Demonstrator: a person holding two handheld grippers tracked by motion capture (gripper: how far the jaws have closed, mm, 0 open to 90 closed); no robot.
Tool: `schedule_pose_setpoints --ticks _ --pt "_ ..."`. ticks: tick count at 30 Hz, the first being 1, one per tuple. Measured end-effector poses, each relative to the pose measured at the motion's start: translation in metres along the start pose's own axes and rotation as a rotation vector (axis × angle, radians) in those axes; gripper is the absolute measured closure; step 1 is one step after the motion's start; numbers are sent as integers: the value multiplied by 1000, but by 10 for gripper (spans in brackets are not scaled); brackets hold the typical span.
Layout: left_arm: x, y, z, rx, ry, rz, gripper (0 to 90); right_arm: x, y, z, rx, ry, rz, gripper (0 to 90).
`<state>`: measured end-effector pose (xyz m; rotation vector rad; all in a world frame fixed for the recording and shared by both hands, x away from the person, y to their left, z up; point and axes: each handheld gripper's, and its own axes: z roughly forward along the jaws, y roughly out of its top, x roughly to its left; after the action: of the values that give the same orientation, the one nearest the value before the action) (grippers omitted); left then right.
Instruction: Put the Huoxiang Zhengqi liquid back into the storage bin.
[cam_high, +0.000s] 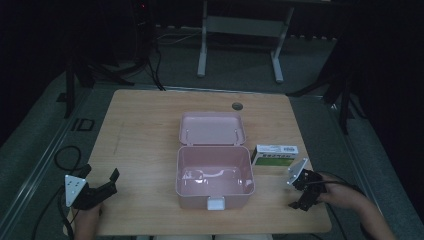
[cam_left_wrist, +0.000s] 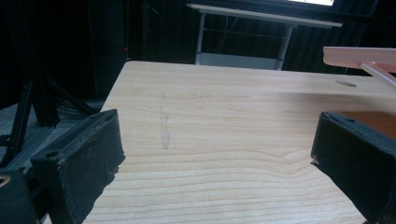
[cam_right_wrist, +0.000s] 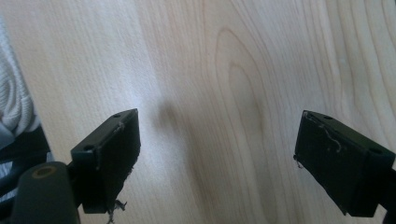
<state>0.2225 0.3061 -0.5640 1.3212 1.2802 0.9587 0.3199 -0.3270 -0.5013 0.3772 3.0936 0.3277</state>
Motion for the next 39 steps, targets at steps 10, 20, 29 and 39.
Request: schedule_pose_setpoints --ticks 10,20,29,39 --pt "0 0 0 1 -2 0 22 5 22 -3 89 19 -100 144" --pt "0 0 0 3 -7 -6 22 10 53 4 230 37 -181 159" --pt "1 0 0 5 -12 -13 22 13 67 6 274 35 -210 158" --pt "0 0 0 8 -11 -11 22 13 73 -4 262 38 -227 151"
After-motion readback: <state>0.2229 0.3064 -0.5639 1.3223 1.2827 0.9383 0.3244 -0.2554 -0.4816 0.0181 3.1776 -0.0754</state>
